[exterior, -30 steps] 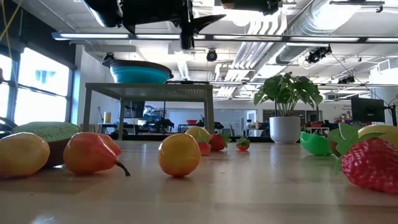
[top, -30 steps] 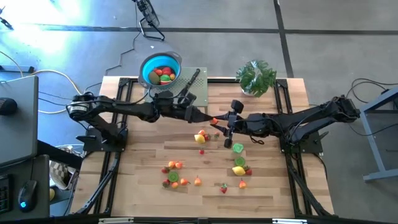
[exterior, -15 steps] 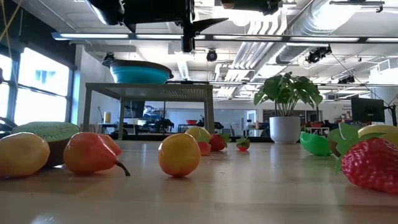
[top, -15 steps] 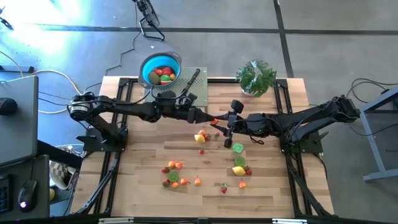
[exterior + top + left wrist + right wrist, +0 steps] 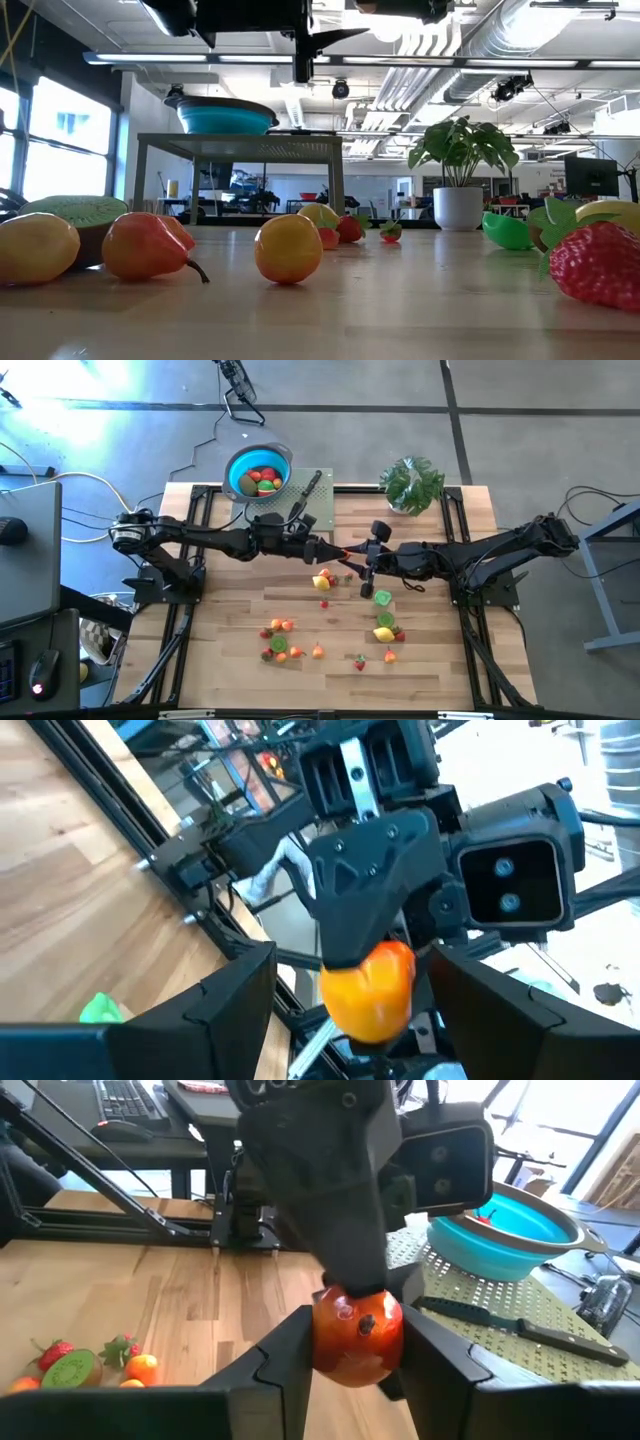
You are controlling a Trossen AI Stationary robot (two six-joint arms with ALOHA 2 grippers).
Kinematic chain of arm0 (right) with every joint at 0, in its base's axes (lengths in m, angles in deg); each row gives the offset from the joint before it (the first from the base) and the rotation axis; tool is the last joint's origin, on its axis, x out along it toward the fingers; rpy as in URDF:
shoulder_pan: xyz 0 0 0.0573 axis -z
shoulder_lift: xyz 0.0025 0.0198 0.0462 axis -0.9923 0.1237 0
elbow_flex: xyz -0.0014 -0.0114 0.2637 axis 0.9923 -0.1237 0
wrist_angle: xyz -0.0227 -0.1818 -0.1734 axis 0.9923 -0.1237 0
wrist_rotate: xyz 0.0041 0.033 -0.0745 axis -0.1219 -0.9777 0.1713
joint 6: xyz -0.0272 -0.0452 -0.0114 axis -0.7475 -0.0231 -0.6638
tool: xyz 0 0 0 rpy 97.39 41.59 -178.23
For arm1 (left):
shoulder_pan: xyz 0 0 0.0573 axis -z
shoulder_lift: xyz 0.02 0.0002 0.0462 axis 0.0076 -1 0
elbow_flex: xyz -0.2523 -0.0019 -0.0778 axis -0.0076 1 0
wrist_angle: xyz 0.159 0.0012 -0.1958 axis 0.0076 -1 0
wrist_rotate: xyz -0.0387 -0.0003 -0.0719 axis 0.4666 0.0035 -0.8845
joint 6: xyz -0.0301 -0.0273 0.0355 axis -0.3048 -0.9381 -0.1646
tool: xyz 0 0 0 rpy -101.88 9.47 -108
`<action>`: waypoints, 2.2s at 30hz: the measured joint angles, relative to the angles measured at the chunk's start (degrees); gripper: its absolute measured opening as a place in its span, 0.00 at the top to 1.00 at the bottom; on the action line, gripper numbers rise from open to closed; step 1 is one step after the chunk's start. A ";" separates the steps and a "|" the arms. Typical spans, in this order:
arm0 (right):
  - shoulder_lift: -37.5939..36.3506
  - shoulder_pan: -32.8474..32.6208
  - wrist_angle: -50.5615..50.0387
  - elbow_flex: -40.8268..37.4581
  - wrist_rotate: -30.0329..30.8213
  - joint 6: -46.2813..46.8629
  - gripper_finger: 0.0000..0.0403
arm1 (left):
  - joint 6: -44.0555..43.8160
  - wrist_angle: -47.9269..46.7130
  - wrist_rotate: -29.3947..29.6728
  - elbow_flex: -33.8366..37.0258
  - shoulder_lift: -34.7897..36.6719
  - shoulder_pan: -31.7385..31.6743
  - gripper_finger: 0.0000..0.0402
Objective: Pick & Place Fruit
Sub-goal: Put the orange pear into the strainer bowl on the shelf
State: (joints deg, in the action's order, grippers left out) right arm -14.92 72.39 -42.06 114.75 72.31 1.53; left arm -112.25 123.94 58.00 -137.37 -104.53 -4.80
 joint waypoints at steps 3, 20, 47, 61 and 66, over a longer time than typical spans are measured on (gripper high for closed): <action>0.00 0.00 0.02 0.00 -0.77 0.15 0.70 | -0.02 0.04 0.59 0.00 0.00 0.02 0.37; 0.02 0.17 0.14 -0.08 -0.62 0.17 0.70 | 0.52 4.48 2.71 -2.24 -3.89 2.29 0.37; -0.04 0.13 0.07 0.00 -0.11 0.15 0.70 | 3.14 -0.65 -0.97 -5.62 -3.74 2.25 0.43; -0.04 0.13 0.06 0.04 0.28 -0.22 0.70 | 2.52 -0.96 -0.92 -5.57 -3.78 2.23 0.67; -0.04 0.13 0.04 0.04 0.28 -0.17 0.70 | 2.35 -0.86 -0.93 -5.57 -3.78 2.23 0.68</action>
State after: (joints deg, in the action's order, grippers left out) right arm -14.97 72.52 -42.02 114.80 72.59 1.36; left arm -109.90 123.08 57.06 -142.95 -108.31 -2.57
